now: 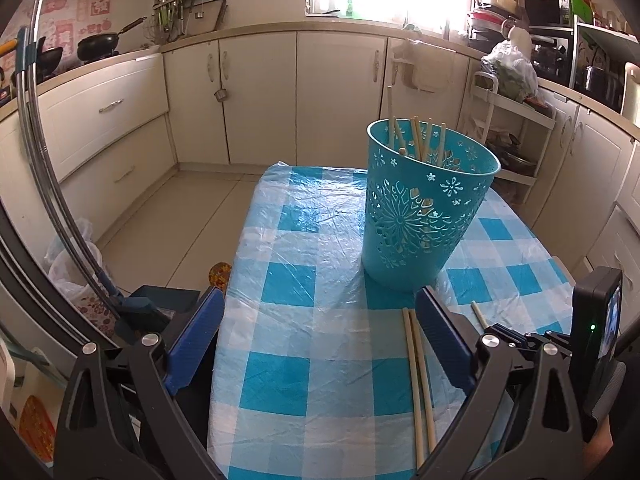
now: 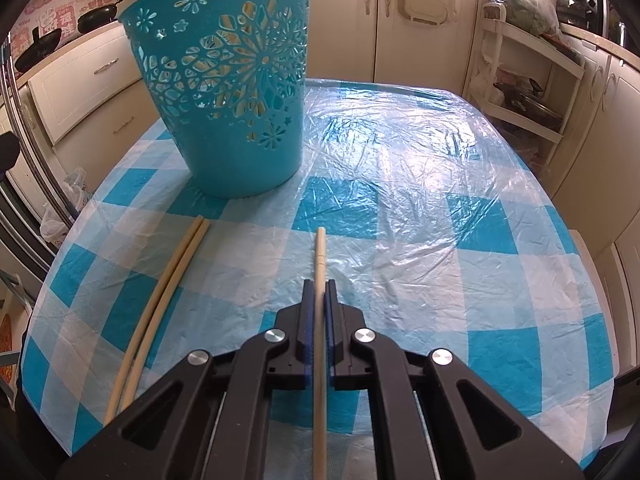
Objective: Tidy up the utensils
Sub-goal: 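Carry the chopstick in the right gripper over the teal cup, then drop the chopstick into the teal cup and open the right gripper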
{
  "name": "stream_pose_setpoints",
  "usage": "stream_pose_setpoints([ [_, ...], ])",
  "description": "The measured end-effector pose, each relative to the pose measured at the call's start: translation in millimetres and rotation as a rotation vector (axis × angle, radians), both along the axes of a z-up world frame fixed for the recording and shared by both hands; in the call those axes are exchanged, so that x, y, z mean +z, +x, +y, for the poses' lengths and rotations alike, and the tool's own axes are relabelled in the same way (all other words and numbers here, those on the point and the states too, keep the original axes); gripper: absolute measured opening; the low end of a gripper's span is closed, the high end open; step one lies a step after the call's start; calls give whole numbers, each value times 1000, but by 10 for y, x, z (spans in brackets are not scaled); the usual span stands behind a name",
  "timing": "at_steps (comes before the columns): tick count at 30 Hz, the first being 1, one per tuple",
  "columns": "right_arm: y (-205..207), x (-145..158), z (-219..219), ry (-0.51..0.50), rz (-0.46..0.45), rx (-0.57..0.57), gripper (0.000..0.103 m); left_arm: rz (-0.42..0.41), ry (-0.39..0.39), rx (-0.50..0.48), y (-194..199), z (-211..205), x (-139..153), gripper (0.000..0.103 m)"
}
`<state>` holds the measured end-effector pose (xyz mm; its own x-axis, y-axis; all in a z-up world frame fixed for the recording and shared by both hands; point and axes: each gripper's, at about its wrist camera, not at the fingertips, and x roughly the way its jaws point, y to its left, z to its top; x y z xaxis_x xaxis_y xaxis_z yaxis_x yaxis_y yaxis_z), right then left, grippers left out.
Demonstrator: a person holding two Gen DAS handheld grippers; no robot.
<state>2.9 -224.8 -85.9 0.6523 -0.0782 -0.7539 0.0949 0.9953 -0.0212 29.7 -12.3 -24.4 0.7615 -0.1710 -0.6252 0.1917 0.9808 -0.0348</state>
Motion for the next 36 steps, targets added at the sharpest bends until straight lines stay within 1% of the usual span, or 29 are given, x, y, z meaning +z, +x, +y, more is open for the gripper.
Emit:
stream_pose_setpoints([
  [5, -106, 110, -60, 87, -48, -2, 6, 11, 4, -2, 8, -6, -24, 93],
  [12, -252, 506, -77, 200, -185, 17, 6, 35, 10, -1, 50, -30, -101, 93],
  [15, -295, 664, -76, 229, -232, 22, 6, 42, 9, -3, 62, -43, -119, 93],
  [18, -323, 879, -74, 261, -289, 33, 6, 49, 10, -7, 76, -64, -138, 93],
  [21, -298, 1154, -46, 283, -361, 55, 6, 55, 10, -9, 88, -80, -158, 93],
  [26, -91, 1628, 47, 308, -504, 93, 6, 64, 3, -8, 114, -67, -186, 93],
  [31, 299, 1996, 51, 357, -650, 71, 6, 83, -14, 3, 164, -2, -247, 94],
  [33, 479, 2073, 49, 359, -681, 56, 6, 92, -24, 11, 188, 37, -270, 94],
  [36, 759, 2100, 71, 359, -690, 32, 6, 105, -41, 26, 232, 112, -299, 94],
])
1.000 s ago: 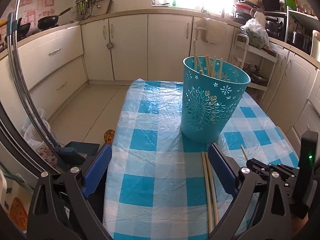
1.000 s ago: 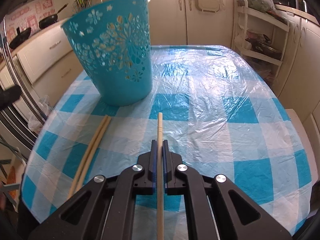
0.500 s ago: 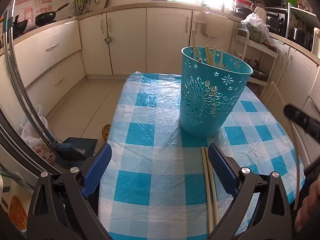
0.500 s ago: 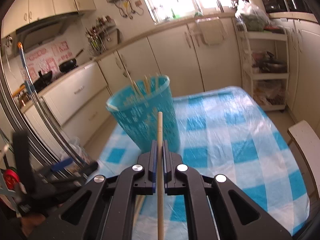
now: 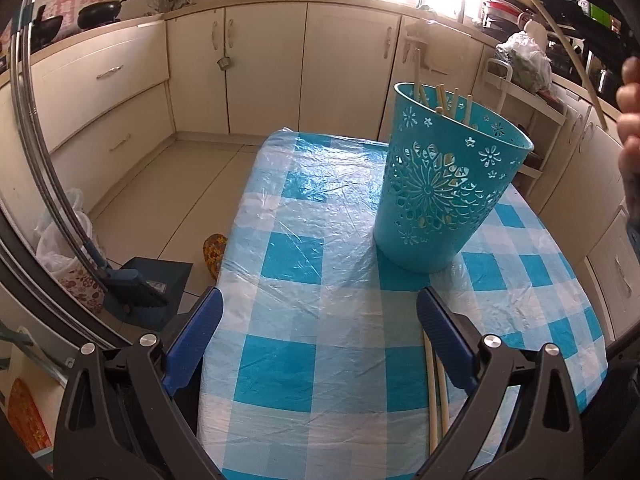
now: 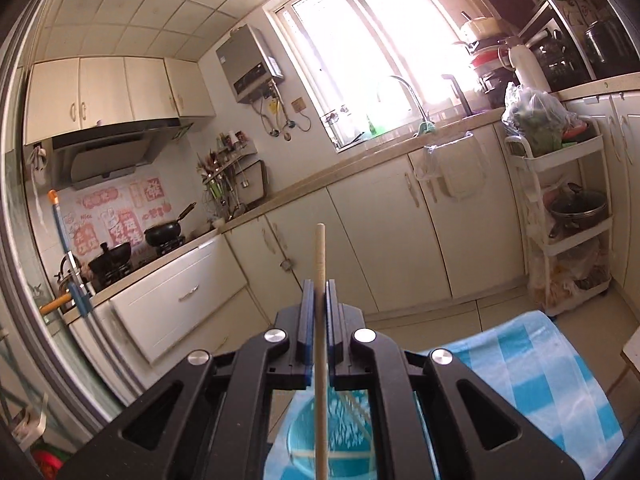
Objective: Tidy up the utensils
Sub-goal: 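Drop the chopstick into the teal cup and open the right gripper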
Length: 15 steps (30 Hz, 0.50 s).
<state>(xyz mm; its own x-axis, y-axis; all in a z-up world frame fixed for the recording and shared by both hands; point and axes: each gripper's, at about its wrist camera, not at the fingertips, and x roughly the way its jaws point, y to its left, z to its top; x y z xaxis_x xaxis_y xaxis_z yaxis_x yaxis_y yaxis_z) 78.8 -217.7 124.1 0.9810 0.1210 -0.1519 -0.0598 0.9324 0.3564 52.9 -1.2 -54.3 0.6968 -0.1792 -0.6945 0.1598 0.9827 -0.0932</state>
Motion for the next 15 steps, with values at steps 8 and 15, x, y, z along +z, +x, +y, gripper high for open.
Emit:
stream_pose_setpoints([
  [8, 411, -209, 135, -61, 60, -51, 6, 32, -45, 38, 114, 176, -85, 94],
  [15, 505, -424, 227, -114, 138, -37, 7, 44, -64, 50, 138, 232, -122, 94],
])
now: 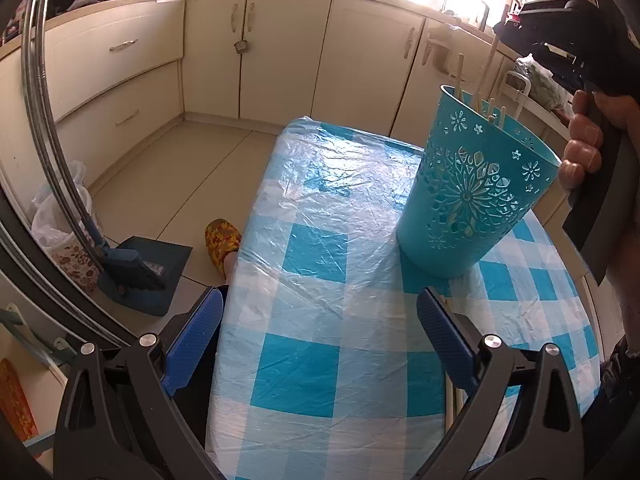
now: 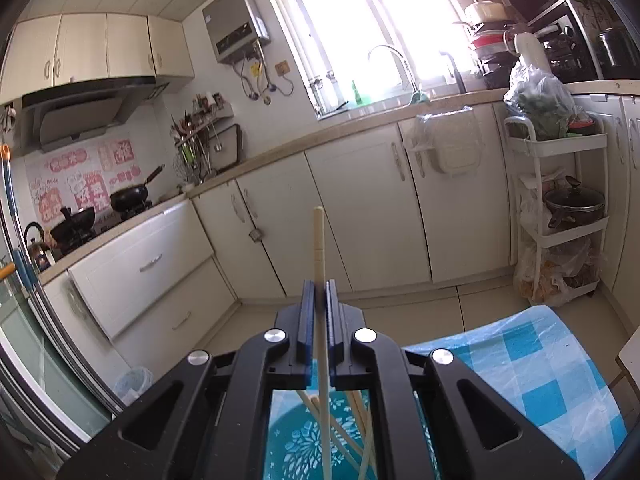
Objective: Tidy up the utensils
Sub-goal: 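Drop the chopstick into the teal cup and open the right gripper, then lower the left gripper onto a loose chopstick and close it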
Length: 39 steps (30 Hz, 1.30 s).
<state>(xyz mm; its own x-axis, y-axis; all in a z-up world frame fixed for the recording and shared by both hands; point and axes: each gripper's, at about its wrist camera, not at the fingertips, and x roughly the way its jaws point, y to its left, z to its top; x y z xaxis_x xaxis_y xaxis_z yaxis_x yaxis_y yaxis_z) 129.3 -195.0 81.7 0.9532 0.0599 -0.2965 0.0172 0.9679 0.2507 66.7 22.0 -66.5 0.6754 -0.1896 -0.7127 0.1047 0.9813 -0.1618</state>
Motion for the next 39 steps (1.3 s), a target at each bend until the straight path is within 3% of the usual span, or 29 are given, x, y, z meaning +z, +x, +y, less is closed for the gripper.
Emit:
stream_pose_setpoints([
  [9, -247, -116, 53, -44, 53, 48, 8, -14, 2, 5, -47, 15, 64, 94],
  [16, -955, -80, 11, -67, 25, 37, 33, -38, 13, 9, -151, 38, 151, 94],
  [19, -1263, -245, 20, -91, 75, 22, 43, -42, 15, 13, -197, 65, 170, 95],
  [21, -1409, -468, 32, -103, 155, 18, 45, -44, 19, 16, -231, 75, 170, 95],
  [25, -1480, -1005, 78, -104, 347, 41, 42, -36, 26, 14, -285, 73, 157, 95],
  [27, -1432, -1249, 134, -94, 435, 69, 31, -33, 34, 12, -316, 65, 152, 95],
  [39, -1117, -1766, 428, -204, 586, 96, 16, -28, 56, 11, -406, 118, 152, 95],
])
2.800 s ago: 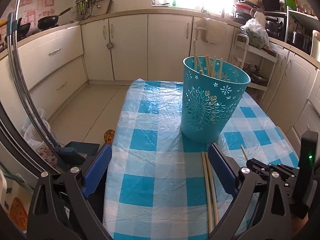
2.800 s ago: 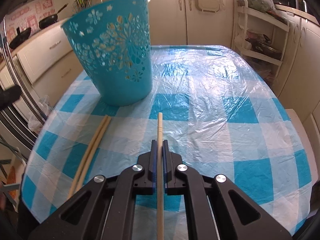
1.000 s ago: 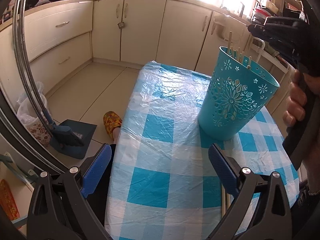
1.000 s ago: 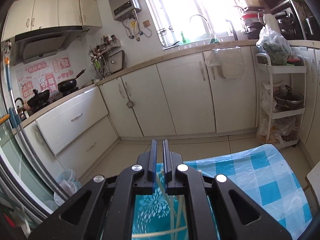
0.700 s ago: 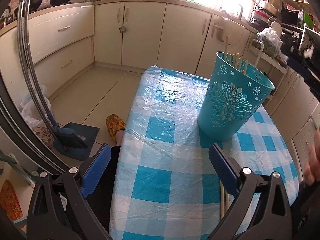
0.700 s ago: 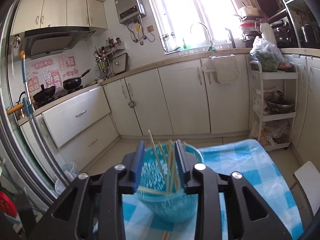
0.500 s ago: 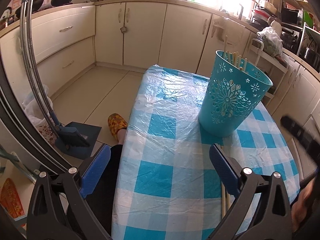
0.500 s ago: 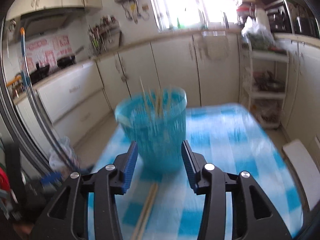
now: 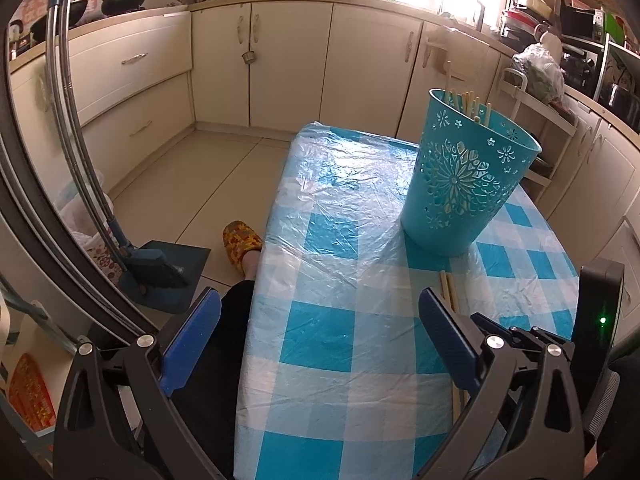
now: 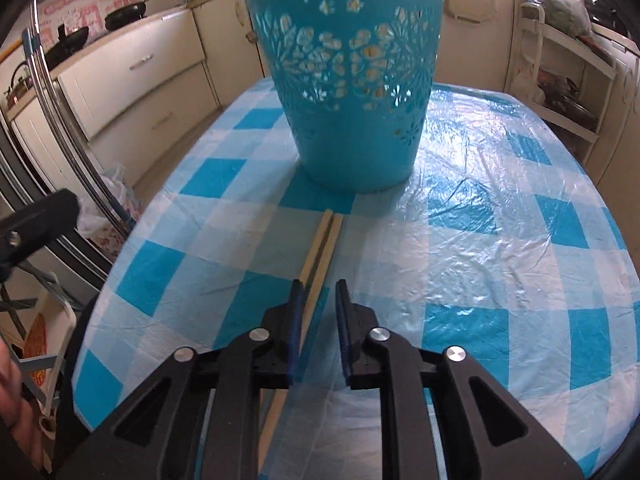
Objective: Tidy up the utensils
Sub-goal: 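Lower the left gripper onto a loose chopstick and close it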
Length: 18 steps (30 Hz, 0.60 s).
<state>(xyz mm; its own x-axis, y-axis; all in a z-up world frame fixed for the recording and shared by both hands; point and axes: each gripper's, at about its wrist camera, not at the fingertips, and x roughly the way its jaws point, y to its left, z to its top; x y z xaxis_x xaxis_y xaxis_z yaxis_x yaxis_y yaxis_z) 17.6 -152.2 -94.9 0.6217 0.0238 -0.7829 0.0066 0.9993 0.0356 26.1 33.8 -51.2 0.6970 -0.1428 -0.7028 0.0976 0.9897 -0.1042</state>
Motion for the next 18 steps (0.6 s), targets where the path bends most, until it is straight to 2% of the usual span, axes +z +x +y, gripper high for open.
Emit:
stream_pose_setpoints([
  [2, -32, 0, -18, -25, -1, 5, 10, 4, 2, -3, 3, -8, -10, 95],
  [5, -82, 10, -120, -42, 8, 2, 9, 15, 7, -20, 9, -55, -39, 95],
  [9, -169, 48, -404, -40, 18, -34, 8, 60, 24, -104, 54, -284, -142, 95],
  [13, -236, 87, -680, -1, 25, -89, 8, 115, 65, -202, 141, -677, -305, 95],
  [18, -270, 76, -871, 72, 24, -136, 8, 165, 100, -244, 275, -1018, -512, 95],
])
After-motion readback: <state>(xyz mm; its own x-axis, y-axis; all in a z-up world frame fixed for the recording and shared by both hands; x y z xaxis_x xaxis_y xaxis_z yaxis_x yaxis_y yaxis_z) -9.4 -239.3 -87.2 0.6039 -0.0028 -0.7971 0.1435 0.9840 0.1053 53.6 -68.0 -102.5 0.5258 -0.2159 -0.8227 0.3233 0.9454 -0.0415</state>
